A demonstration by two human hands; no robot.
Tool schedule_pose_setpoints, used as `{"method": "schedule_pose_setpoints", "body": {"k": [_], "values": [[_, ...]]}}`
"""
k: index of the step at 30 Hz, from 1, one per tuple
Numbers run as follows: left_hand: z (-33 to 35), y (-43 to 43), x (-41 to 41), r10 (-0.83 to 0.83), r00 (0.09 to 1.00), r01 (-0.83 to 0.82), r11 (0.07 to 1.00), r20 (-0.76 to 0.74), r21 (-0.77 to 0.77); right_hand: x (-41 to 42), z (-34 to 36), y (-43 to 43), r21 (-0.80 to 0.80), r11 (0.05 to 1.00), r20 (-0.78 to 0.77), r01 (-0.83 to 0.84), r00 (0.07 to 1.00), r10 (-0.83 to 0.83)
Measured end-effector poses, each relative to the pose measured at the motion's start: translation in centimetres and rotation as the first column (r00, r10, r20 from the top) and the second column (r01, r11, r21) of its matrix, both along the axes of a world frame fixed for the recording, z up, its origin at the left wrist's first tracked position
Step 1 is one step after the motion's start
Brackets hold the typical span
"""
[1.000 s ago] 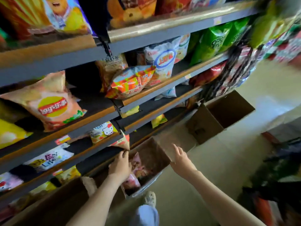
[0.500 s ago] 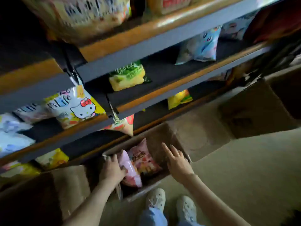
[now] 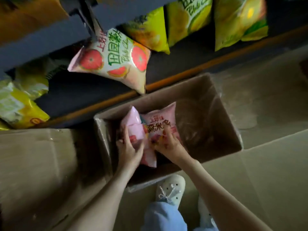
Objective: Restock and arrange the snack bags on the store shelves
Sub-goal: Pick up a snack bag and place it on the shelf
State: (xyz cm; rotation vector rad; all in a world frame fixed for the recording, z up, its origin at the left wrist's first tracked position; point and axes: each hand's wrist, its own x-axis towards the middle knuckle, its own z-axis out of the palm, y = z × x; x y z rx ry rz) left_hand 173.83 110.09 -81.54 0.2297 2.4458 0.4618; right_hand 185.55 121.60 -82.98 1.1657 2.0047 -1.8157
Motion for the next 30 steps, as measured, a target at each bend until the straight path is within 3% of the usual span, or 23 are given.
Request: {"method": "schedule_pose_setpoints", "body": {"k": [1,3,7,10,14,16,18,21,24,30], "values": [[0.2,0.1,0.2,0.015,1.000,-0.015,0.998,0.004,0.056,-0.6,-0.3,-0.3,-0.127,0.989,-0.019,0.069,0.997,-0.072],[0.8,0.8,0.5,0.097,0.994,-0.103,0.986,0.049,0.134,-1.5,0.3,-0.8,-0.187,0.981,-0.018,0.053,0.998,-0.057],[2.7,2.9,0.5,0.203,0.942,-0.264,0.940,0.268,0.215,-2.0,2.0,-1.6,0.067,0.997,0.025,0.047,0.999,-0.048],[3.9,3.9,0.9,0.267,0.875,-0.379,0.897,0.404,0.226,-0.4,4.0,-0.8,0.127,0.987,0.118,0.103,0.986,-0.118],[4.4,5.8,2.1,0.130,0.895,-0.217,0.962,0.427,0.162,2.1,4.3,1.6,0.112,0.981,0.143,0.158,0.974,-0.173],[3.0,6.1,2.0,0.012,0.952,-0.024,0.999,0.305,0.038,3.1,3.1,2.5,0.091,0.983,0.149,0.161,0.974,-0.173],[1.7,6.1,1.7,-0.071,0.958,0.070,0.997,0.279,0.013,3.6,1.6,3.1,0.037,0.986,0.132,0.163,0.977,-0.166],[0.1,5.7,1.2,-0.022,0.926,-0.006,0.997,0.377,0.072,3.3,-0.7,3.0,-0.051,0.990,0.024,0.131,0.991,-0.130],[0.4,5.4,1.2,-0.031,0.900,-0.051,0.983,0.435,0.175,3.0,-0.7,2.2,-0.085,0.978,-0.090,0.190,0.976,-0.197],[10.8,7.6,3.4,-0.215,0.894,0.075,0.936,0.392,0.344,6.0,9.5,3.6,-0.164,0.915,-0.188,0.369,0.899,-0.396]]}}
